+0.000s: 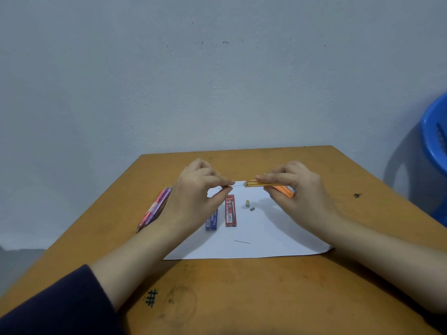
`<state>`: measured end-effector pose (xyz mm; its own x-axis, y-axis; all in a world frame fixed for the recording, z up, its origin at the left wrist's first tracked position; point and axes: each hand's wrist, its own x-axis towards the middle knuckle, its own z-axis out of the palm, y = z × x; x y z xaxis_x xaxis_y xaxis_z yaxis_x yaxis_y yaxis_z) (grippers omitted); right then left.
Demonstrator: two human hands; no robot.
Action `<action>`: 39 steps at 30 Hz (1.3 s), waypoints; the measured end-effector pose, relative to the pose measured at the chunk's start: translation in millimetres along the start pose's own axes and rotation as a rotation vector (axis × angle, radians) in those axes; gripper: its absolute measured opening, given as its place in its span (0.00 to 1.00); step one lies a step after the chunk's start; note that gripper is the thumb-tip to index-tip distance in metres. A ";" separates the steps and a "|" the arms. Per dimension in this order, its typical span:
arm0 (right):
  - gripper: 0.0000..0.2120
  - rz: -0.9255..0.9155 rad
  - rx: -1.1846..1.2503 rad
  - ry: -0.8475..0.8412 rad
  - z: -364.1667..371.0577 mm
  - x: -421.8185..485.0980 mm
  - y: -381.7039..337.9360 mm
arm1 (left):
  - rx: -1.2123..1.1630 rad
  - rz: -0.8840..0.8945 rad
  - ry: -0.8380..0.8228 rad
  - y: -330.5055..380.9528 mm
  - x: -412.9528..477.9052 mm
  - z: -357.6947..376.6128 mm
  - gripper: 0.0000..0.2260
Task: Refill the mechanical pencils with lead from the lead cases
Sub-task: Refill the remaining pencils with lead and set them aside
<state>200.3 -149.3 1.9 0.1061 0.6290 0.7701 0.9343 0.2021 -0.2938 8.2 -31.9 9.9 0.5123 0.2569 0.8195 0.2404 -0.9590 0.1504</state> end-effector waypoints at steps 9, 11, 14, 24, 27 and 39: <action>0.13 0.078 0.093 -0.034 -1.6 -3.7 -15.0 | -0.294 -0.282 0.037 20.0 0.4 -9.2 0.18; 0.13 0.129 0.177 -0.029 -2.8 -5.0 -20.1 | -0.371 -0.377 0.016 23.9 1.1 -10.5 0.23; 0.18 0.202 0.285 -0.051 -4.1 -6.0 -25.5 | -0.519 -0.533 -0.023 29.6 3.6 -11.1 0.25; 0.15 0.380 0.546 -0.084 -5.7 -7.3 -37.9 | -0.907 -0.761 -0.022 48.1 1.2 -7.0 0.14; 0.15 0.384 0.575 -0.078 -5.6 -6.9 -41.7 | -0.949 -0.769 0.000 52.2 1.4 -8.2 0.13; 0.08 0.405 0.601 -0.087 -9.1 -2.7 -37.6 | -0.924 -0.744 0.169 50.4 7.0 -16.0 0.12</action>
<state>168.0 -165.4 16.1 0.3531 0.7943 0.4944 0.4762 0.3023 -0.8258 10.7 -80.4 32.1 0.3671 0.8322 0.4155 -0.2870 -0.3236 0.9016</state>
